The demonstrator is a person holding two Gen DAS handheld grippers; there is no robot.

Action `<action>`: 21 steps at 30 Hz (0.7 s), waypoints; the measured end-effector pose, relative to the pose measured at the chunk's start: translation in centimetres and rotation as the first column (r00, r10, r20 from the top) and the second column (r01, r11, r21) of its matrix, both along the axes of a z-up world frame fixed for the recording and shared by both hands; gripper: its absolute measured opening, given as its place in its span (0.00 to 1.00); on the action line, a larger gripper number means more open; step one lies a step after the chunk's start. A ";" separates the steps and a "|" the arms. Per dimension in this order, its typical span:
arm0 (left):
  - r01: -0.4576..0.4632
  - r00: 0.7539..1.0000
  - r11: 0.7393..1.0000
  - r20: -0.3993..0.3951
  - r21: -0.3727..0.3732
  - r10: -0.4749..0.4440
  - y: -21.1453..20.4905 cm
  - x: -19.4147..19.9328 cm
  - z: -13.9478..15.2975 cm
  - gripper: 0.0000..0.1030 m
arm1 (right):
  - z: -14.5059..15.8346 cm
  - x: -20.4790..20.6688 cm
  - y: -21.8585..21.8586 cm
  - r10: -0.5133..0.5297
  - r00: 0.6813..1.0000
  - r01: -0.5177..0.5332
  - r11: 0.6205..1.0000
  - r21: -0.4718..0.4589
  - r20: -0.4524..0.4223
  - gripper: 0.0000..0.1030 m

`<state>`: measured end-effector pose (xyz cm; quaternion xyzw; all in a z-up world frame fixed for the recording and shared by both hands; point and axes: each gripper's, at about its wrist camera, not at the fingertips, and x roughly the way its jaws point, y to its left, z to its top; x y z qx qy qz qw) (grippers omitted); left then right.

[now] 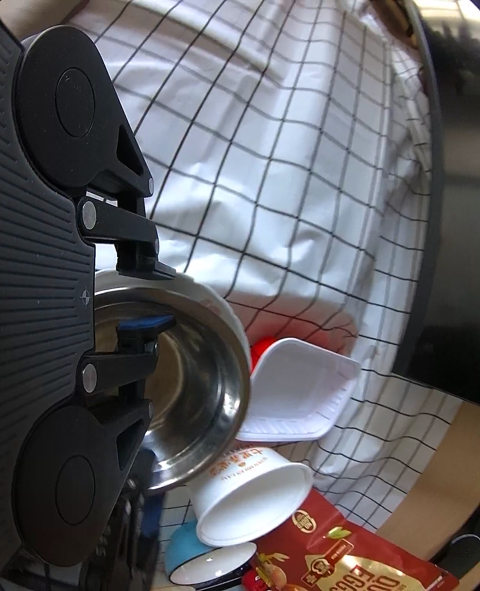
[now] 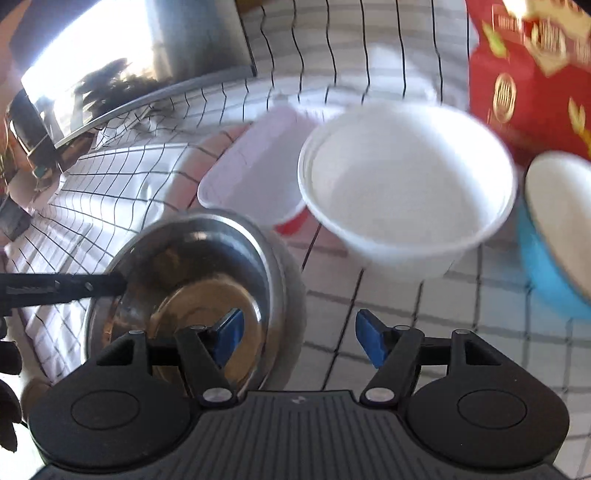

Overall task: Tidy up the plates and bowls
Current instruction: 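Lift the steel bowl with both grippers and carry it over the pink-flowered plate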

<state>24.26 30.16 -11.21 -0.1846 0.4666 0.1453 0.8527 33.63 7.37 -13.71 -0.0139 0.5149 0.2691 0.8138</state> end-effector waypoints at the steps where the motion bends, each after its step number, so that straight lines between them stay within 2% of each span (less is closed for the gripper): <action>1: 0.002 1.000 1.000 -0.004 0.023 -0.002 0.0 0.0 0.3 0.28 | -0.2 -0.1 0.1 0.001 1.000 0.000 1.000 0.014 -0.014 0.66; 3: 0.022 0.999 0.998 -0.033 0.057 -0.020 0.1 0.1 0.2 0.37 | -0.5 -0.3 0.4 0.002 1.000 -0.001 1.000 0.027 -0.023 0.66; 6: 0.046 0.997 0.997 -0.070 0.062 -0.041 0.2 0.7 -0.6 0.42 | -0.9 -0.4 0.8 -0.002 0.999 0.003 0.999 0.036 -0.036 0.66; 9: 0.051 0.996 0.999 -0.080 0.000 -0.051 0.6 1.3 -1.9 0.38 | -1.1 -0.5 1.1 0.004 0.998 0.002 0.997 0.074 -0.070 0.63; 12: 0.038 0.996 0.994 -0.070 -0.103 -0.046 1.4 1.9 -3.3 0.40 | -1.4 -0.4 1.2 -0.001 0.995 0.011 0.995 0.102 -0.097 0.59; 14: 0.032 0.997 0.993 -0.061 -0.113 -0.039 1.5 2.1 -3.8 0.40 | -1.8 -0.4 1.2 -0.014 0.993 0.025 0.995 0.099 -0.113 0.53; 21: 0.049 0.991 0.992 -0.116 -0.114 -0.062 -0.7 2.5 -3.5 0.44 | -1.7 -1.1 -1.0 -0.035 0.986 0.053 0.992 0.110 -0.160 0.52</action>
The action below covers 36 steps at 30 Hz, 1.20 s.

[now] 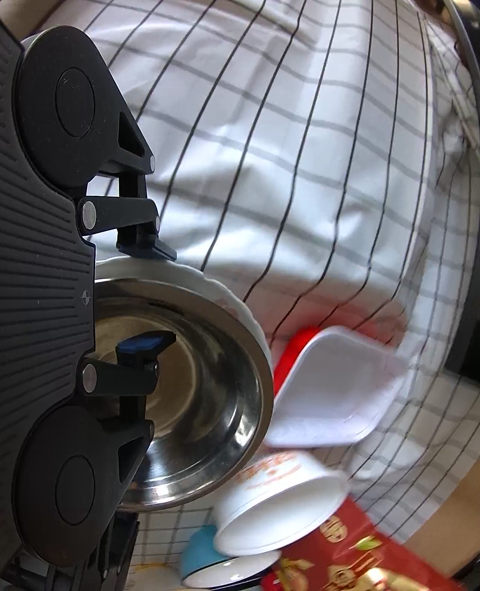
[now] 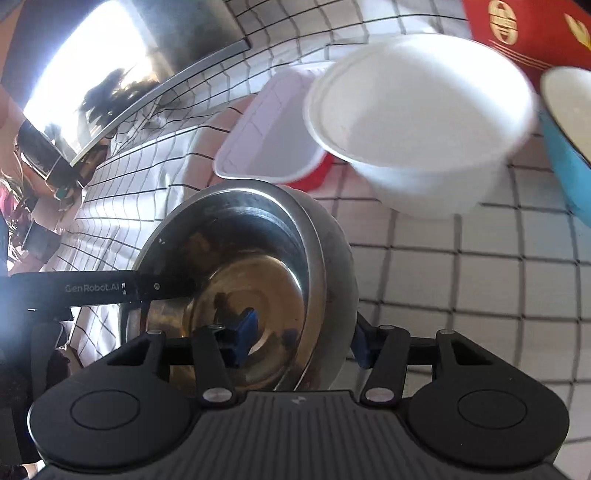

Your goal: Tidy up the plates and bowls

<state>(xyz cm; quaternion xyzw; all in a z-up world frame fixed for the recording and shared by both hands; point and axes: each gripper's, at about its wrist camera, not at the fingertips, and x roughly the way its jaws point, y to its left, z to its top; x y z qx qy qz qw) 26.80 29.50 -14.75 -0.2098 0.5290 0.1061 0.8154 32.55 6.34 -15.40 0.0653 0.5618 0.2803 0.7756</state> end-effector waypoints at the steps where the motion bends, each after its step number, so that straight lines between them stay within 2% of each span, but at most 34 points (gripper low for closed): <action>1: 0.012 1.000 1.000 -0.004 -0.006 -0.012 -0.6 0.2 0.0 0.44 | 0.1 -0.2 -0.7 -0.009 1.000 0.009 1.000 -0.011 -0.001 0.52; 9: 0.091 0.996 0.993 0.031 -0.077 -0.089 -5.3 2.3 -0.3 0.43 | 0.6 -0.8 -6.3 -0.072 0.997 0.071 0.995 -0.075 -0.013 0.52; 10: 0.187 0.982 0.976 0.050 -0.114 -0.182 -5.7 2.5 -0.3 0.43 | 0.6 -0.8 -6.8 -0.078 0.997 0.076 0.994 -0.079 -0.015 0.52; 17: 0.116 0.992 0.990 0.052 -0.079 -0.112 -7.3 2.3 -0.5 0.44 | 0.5 -0.8 -8.2 -0.023 0.999 0.021 0.997 -0.069 -0.026 0.54; 21: 0.103 0.994 0.994 0.038 -0.046 -0.101 -7.3 2.1 -0.4 0.47 | 0.7 -1.5 -7.1 0.025 1.000 -0.026 0.994 -0.107 -0.009 0.55; 24: 0.108 0.994 0.994 0.026 -0.034 -0.107 -6.8 2.2 -0.4 0.49 | 0.6 -2.1 -6.6 0.048 0.999 -0.049 0.994 -0.100 -0.020 0.55; 27: 0.116 0.993 0.991 0.042 -0.062 -0.114 -5.8 2.2 -0.4 0.49 | 0.6 -2.4 -6.3 0.046 0.999 -0.049 0.994 -0.097 -0.023 0.55; 33: 0.156 0.987 0.976 0.065 -0.155 -0.148 -4.2 2.4 -0.7 0.48 | 0.8 -2.4 -5.4 -0.006 1.000 0.002 0.987 -0.158 -0.026 0.55; 36: 0.167 0.985 0.973 0.064 -0.159 -0.159 -3.6 2.5 -0.3 0.47 | 1.8 -2.4 -6.2 -0.049 0.999 0.050 0.988 -0.148 0.010 0.56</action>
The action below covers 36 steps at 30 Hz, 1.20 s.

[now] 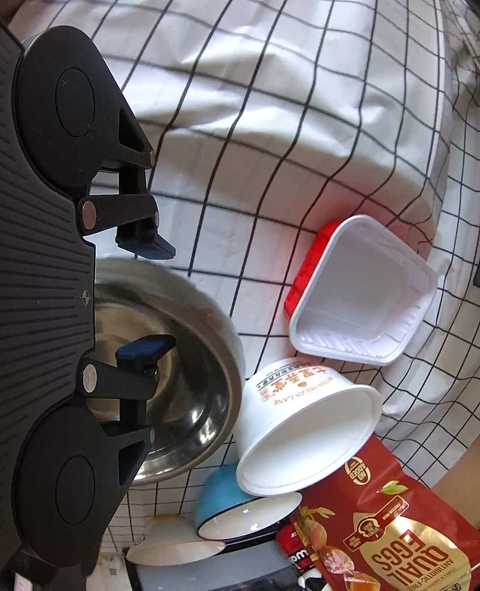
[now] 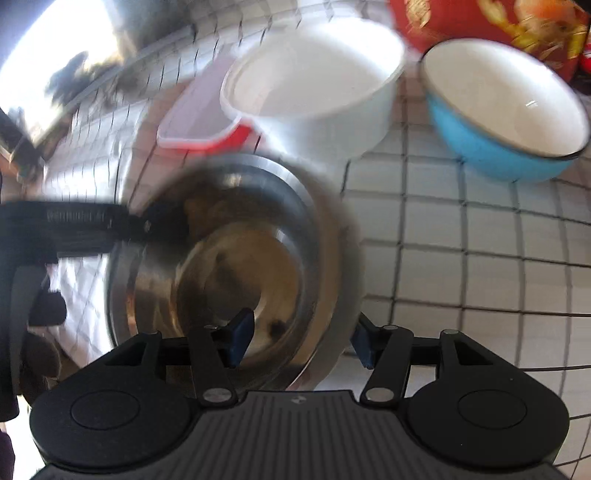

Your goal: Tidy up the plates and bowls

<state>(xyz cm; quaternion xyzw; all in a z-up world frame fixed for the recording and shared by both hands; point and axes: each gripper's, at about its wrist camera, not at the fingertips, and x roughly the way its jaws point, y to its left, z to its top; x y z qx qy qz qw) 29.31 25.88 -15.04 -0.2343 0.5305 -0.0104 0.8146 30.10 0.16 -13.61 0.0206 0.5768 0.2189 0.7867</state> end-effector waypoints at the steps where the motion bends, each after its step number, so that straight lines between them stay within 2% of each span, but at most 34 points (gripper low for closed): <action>1: 0.005 1.000 1.000 0.013 0.007 -0.005 0.3 0.0 0.5 0.47 | 0.8 -0.1 -0.5 -0.021 0.999 0.021 1.000 0.008 0.027 0.56; 4: -0.002 0.997 1.000 0.083 0.018 0.000 1.7 -0.5 2.8 0.47 | 3.5 -0.9 -2.0 -0.077 0.985 0.081 0.997 -0.020 0.154 0.56; 7: 0.028 0.982 0.998 0.183 0.053 -0.037 1.8 -1.0 5.7 0.47 | 6.4 -2.8 -4.2 -0.128 0.946 0.149 0.987 -0.050 0.298 0.61; 9: 0.069 0.952 0.997 0.295 0.042 -0.078 1.2 -1.3 7.9 0.47 | 7.9 -4.3 -6.1 -0.170 0.900 0.222 0.971 -0.088 0.400 0.68; 12: 0.171 0.881 0.985 0.451 -0.018 -0.144 -1.2 -1.4 10.0 0.46 | 9.7 -6.5 -10.1 -0.263 0.797 0.373 0.922 -0.101 0.544 0.79; 13: 0.204 0.867 0.978 0.474 -0.052 -0.155 -2.2 -1.2 10.4 0.45 | 10.0 -6.9 -11.7 -0.299 0.767 0.424 0.900 -0.098 0.568 0.81; 14: 0.230 0.863 0.969 0.479 -0.090 -0.160 -3.5 -0.9 10.6 0.44 | 10.3 -6.9 -13.3 -0.328 0.756 0.456 0.885 -0.095 0.567 0.81; 16: 0.294 0.858 0.944 0.476 -0.148 -0.193 -6.6 -0.5 10.8 0.43 | 10.3 -6.3 -16.5 -0.383 0.760 0.494 0.866 -0.082 0.525 0.81; 19: 0.368 0.846 0.924 0.452 -0.109 -0.283 -12.3 0.6 10.2 0.43 | 10.1 -4.9 -20.4 -0.444 0.763 0.527 0.848 -0.053 0.470 0.81; 21: 0.381 0.863 0.918 0.397 -0.108 -0.312 -16.2 2.1 9.0 0.43 | 9.3 -3.6 -21.8 -0.447 0.768 0.530 0.846 -0.064 0.459 0.81; 24: 0.359 0.908 0.914 0.299 -0.191 -0.294 -20.6 4.1 7.0 0.43 | 8.6 -2.3 -23.4 -0.408 0.800 0.491 0.867 -0.089 0.440 0.81; 31: 0.256 0.959 0.953 0.168 -0.163 -0.229 -27.4 6.6 3.6 0.43 | 6.9 2.4 -24.9 -0.224 0.872 0.314 0.938 -0.146 0.436 0.76; 36: 0.194 0.976 0.973 0.125 -0.128 -0.178 -29.8 8.1 1.6 0.43 | 4.7 6.1 -25.1 -0.106 0.906 0.207 0.956 -0.210 0.410 0.76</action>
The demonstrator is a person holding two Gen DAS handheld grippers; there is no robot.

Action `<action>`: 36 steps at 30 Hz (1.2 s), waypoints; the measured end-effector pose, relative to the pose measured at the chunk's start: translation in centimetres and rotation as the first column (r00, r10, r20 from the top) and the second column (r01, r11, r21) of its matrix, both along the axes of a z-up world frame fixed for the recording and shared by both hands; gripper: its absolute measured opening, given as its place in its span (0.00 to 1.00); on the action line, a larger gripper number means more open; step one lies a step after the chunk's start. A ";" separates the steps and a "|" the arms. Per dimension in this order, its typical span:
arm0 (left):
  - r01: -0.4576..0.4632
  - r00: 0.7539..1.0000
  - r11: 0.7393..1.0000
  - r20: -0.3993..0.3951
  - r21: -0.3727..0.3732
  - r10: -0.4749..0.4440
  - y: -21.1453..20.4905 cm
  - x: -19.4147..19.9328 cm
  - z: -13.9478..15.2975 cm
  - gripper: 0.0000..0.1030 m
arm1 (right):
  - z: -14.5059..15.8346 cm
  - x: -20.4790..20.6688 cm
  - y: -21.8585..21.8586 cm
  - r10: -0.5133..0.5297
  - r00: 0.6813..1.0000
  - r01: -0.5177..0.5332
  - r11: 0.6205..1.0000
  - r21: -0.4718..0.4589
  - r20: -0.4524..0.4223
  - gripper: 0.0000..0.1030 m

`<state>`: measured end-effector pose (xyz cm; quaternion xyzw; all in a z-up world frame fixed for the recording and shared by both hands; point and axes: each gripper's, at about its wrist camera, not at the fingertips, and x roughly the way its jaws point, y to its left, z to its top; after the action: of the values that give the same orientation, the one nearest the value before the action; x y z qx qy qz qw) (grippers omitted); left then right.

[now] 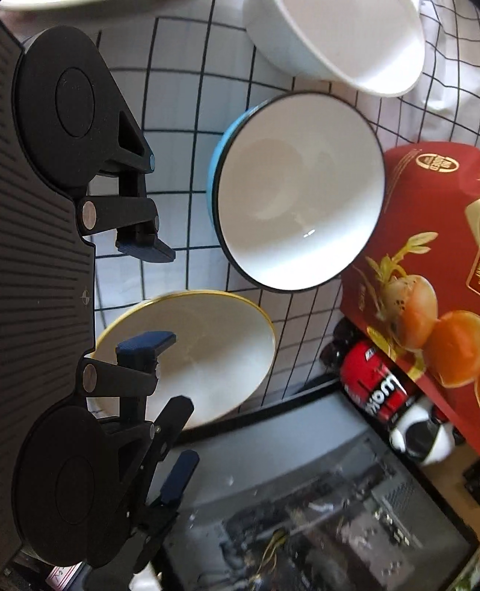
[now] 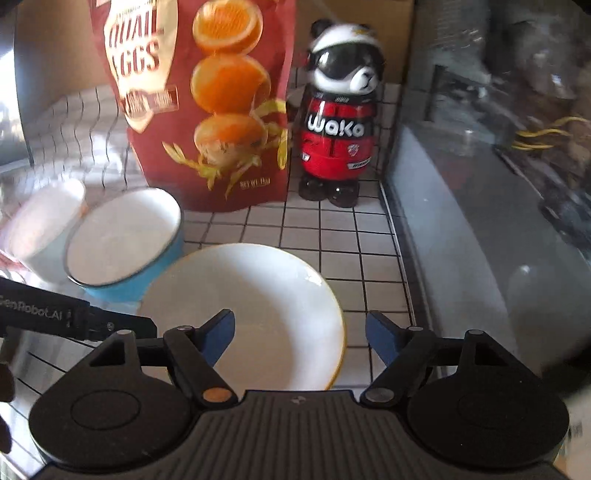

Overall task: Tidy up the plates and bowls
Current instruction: 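Move both grippers to the yellow-rimmed cream bowl and close on its rim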

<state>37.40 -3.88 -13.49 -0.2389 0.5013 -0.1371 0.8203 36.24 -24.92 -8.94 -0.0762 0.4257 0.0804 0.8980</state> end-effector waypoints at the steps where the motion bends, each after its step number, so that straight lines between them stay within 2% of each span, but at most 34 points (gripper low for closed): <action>1: -0.013 1.000 1.000 -0.009 0.000 0.013 -0.2 0.3 -0.3 0.43 | -0.5 0.7 -0.1 0.006 1.000 -0.006 1.000 -0.003 -0.015 0.75; 4: -0.034 0.999 0.999 -0.029 0.020 0.034 -0.6 1.0 -1.1 0.42 | -1.6 2.1 -0.2 0.038 0.998 -0.037 0.999 0.009 -0.051 0.71; 6: -0.035 0.999 0.996 -0.030 0.077 0.037 -1.2 1.4 -1.3 0.36 | -2.2 2.7 -0.2 0.048 0.997 -0.047 0.999 0.008 -0.056 0.71; 9: -0.018 0.999 0.997 -0.046 0.075 0.022 -1.6 1.3 -1.5 0.34 | -3.0 3.7 -0.4 0.046 0.997 -0.046 0.999 0.014 -0.067 0.66; 11: -0.003 0.999 0.997 -0.051 0.078 0.007 -1.9 1.3 -1.6 0.31 | -3.5 4.2 -0.7 0.052 0.995 -0.049 0.998 0.031 -0.085 0.58; 13: 0.016 0.998 0.996 -0.059 0.083 -0.011 -2.4 1.4 -1.8 0.24 | -4.0 4.5 -1.0 0.060 0.991 -0.054 0.997 0.057 -0.118 0.49; 14: 0.027 0.998 0.996 -0.066 0.083 -0.021 -2.6 1.5 -1.9 0.21 | -4.2 4.6 -1.1 0.060 0.990 -0.051 0.996 0.073 -0.130 0.49; 16: 0.053 0.996 0.995 -0.076 0.084 -0.046 -3.2 1.6 -1.9 0.21 | -4.3 4.5 -1.3 0.051 0.990 -0.040 0.995 0.089 -0.132 0.47; 19: 0.078 0.994 0.988 -0.080 0.135 -0.068 -3.5 1.2 -1.5 0.21 | -4.3 4.2 -1.4 0.049 0.987 -0.032 0.993 0.117 -0.150 0.44; 23: 0.071 0.991 0.990 -0.120 0.119 -0.057 -1.7 0.2 -1.4 0.21 | -4.2 3.2 -1.2 0.065 0.979 -0.027 0.981 0.192 -0.193 0.43; 28: 0.080 0.989 0.989 -0.131 0.122 -0.064 0.9 -1.7 -1.3 0.20 | -3.8 1.4 0.1 0.098 0.964 -0.029 0.963 0.267 -0.247 0.43; 33: 0.073 0.989 0.990 -0.138 0.122 -0.056 4.0 -3.8 -1.3 0.20 | -3.4 -0.1 2.2 0.139 0.944 -0.041 0.950 0.311 -0.299 0.43; 36: 0.058 0.990 0.991 -0.139 0.121 -0.041 5.7 -4.6 -1.3 0.20 | -3.4 -1.4 3.8 0.164 0.935 -0.064 0.949 0.307 -0.313 0.43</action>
<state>32.83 1.78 -14.78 -0.1836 0.5694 -0.1092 0.7938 34.85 -21.16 -12.34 0.0473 0.5503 0.2067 0.8076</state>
